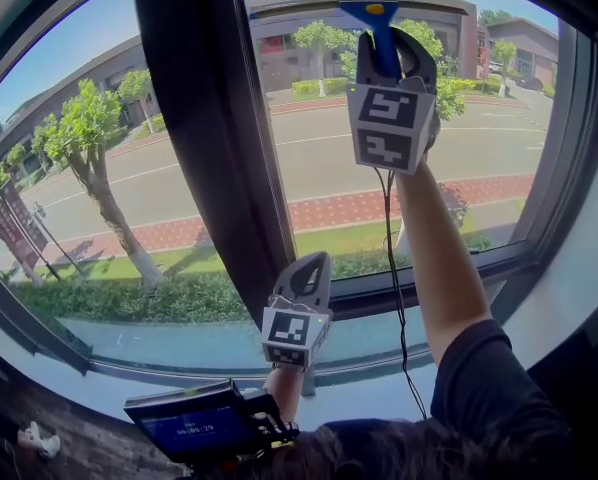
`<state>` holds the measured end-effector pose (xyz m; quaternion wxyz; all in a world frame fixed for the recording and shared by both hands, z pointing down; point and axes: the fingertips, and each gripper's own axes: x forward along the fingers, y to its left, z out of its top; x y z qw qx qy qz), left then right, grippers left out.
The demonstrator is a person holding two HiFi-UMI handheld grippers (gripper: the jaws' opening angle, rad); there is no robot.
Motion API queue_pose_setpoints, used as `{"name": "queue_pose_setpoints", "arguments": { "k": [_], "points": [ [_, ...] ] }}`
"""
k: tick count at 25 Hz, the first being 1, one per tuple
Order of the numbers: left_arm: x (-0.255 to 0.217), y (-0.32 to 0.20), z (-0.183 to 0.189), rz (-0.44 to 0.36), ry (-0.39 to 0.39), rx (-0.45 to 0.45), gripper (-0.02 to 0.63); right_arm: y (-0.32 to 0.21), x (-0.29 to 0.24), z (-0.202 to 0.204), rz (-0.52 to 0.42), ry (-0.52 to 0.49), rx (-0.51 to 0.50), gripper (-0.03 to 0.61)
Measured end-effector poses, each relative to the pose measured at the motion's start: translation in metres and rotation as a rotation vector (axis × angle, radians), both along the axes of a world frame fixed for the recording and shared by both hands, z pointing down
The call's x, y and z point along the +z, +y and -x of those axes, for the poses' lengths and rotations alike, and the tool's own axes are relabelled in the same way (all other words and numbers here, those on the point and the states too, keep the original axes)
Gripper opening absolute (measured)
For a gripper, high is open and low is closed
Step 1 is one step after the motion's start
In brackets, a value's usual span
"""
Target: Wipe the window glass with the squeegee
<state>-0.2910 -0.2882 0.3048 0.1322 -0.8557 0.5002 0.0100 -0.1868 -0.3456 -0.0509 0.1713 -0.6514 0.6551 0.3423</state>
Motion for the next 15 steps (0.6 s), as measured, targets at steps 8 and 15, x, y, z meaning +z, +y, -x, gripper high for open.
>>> {"name": "queue_pose_setpoints", "arguments": {
  "k": [8,15],
  "points": [
    [-0.005,0.008,-0.005,0.020,0.003,-0.006,0.000,-0.001,0.027,-0.004,0.021,0.001,0.002,0.141],
    [0.004,0.006,-0.005,0.002,-0.037,0.001,0.002,-0.002,0.049,-0.004,0.047,0.004,-0.003,0.141]
  ]
}}
